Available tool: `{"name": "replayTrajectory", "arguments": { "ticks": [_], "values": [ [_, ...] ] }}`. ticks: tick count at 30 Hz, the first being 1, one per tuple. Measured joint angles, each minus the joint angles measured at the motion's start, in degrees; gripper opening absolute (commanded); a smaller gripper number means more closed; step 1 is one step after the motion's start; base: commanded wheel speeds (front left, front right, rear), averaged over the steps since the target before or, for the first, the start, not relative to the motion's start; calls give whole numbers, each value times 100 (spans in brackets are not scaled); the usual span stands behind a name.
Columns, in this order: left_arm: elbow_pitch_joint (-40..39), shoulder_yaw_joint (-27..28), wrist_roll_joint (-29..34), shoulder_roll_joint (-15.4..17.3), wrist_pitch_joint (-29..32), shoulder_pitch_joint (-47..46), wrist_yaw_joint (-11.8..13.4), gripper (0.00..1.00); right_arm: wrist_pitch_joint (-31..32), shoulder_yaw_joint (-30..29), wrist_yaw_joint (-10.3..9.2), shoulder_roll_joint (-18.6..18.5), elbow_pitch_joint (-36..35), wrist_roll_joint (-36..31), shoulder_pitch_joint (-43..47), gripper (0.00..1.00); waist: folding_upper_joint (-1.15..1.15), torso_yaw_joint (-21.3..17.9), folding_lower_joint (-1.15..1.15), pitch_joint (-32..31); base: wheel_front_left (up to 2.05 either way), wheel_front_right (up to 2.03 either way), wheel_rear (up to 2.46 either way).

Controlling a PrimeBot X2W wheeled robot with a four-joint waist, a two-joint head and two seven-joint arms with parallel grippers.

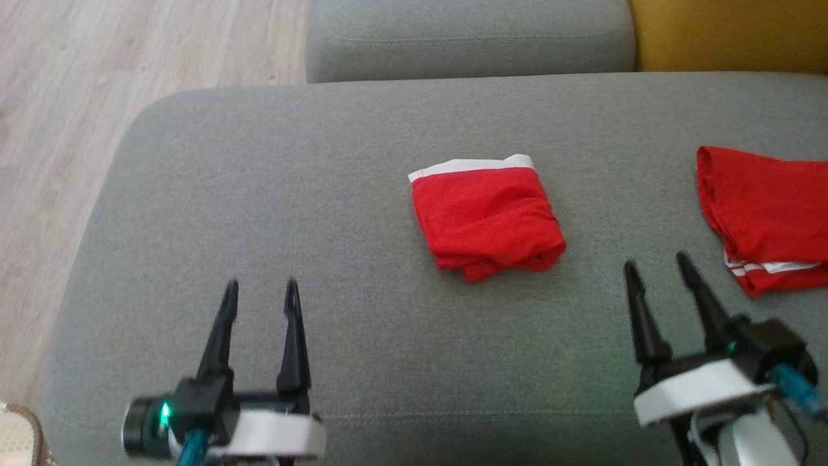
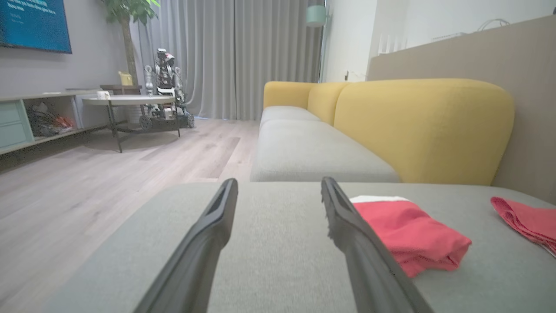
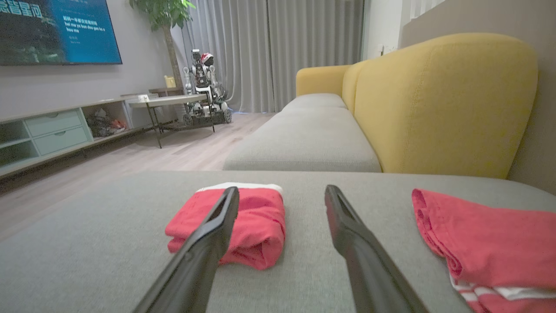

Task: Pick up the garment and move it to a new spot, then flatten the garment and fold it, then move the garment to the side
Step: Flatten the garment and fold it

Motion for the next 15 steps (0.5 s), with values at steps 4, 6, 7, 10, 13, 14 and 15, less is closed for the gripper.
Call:
{"name": "replayTrajectory", "arguments": {
  "ticks": [4,6,7,10,13,14,15],
  "values": [
    [37,103,5,5,0,305,0,100,0,66,1,22,-46,-30,261,100,0,-72,0,-34,0,0,0],
    [58,166,18,11,0,441,-2,100,0,74,1,34,-64,-30,364,100,0,-109,0,-46,0,0,0],
    [63,174,37,13,0,487,-27,100,0,70,1,38,-66,-27,368,100,0,-123,0,-51,0,0,0],
    [68,189,63,12,0,531,-59,100,0,71,1,46,-79,-13,358,100,0,-140,0,-70,0,0,0],
    [70,236,99,12,0,578,-110,100,0,68,1,51,-79,47,358,100,0,-126,0,-97,0,0,0],
    [78,253,100,12,0,589,-116,100,0,67,1,51,-79,56,358,100,0,-116,0,-104,0,0,0],
    [82,269,99,12,0,588,-132,100,0,68,1,52,-79,79,358,100,0,-105,0,-111,0,0,0]
  ]
}}
